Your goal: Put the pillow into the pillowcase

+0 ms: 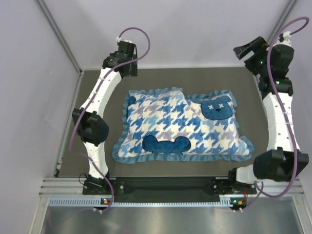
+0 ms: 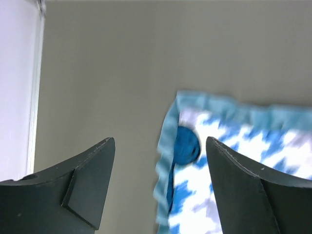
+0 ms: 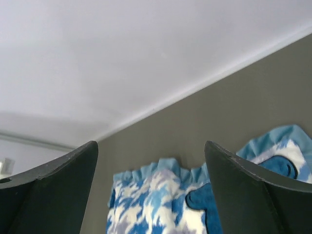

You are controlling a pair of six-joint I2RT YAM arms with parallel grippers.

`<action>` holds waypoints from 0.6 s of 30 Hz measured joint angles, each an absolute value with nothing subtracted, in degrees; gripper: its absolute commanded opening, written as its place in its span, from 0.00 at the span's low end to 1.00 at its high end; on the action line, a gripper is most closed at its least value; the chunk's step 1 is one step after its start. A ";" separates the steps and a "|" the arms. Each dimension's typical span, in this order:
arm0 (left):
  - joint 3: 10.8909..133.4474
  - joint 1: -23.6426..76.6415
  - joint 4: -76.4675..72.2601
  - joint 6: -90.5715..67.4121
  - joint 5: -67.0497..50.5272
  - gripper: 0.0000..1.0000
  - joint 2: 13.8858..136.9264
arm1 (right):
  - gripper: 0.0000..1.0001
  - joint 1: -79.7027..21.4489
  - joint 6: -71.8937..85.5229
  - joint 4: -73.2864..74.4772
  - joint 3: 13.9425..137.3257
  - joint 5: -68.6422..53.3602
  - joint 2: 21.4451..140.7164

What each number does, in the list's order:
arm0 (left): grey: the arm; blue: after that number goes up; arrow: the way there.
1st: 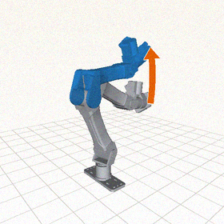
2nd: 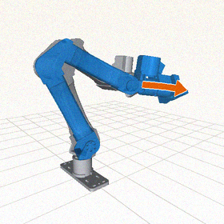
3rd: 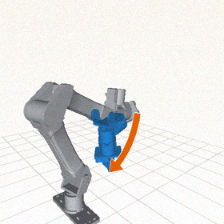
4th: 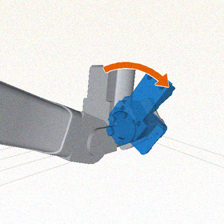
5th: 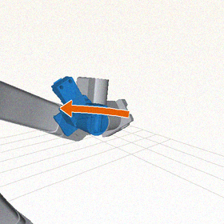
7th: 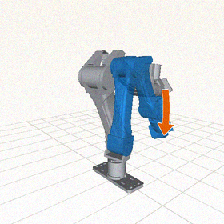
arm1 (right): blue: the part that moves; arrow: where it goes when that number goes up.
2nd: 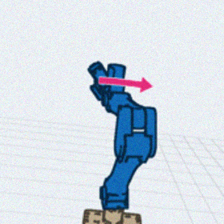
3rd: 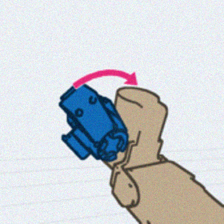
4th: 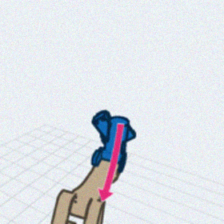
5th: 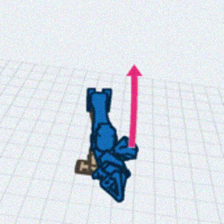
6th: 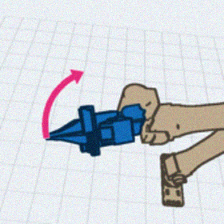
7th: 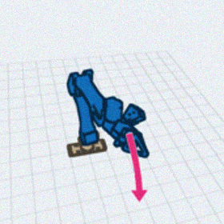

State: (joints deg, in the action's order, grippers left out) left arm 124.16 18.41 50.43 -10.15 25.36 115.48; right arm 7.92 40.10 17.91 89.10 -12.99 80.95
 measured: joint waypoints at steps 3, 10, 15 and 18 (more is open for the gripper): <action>116.46 18.35 51.18 -11.00 22.65 0.79 110.32 | 0.86 7.92 38.52 17.67 81.01 -14.90 73.69; 97.84 18.55 50.09 -17.28 13.69 0.80 95.24 | 0.99 7.97 34.41 16.69 64.01 -14.83 65.89; 79.50 18.52 44.03 -22.87 10.13 0.80 87.81 | 0.92 9.72 33.63 16.58 54.57 -13.13 71.90; 72.20 18.52 40.62 -25.91 8.73 0.80 87.13 | 0.95 12.60 35.05 15.79 49.63 -13.30 76.90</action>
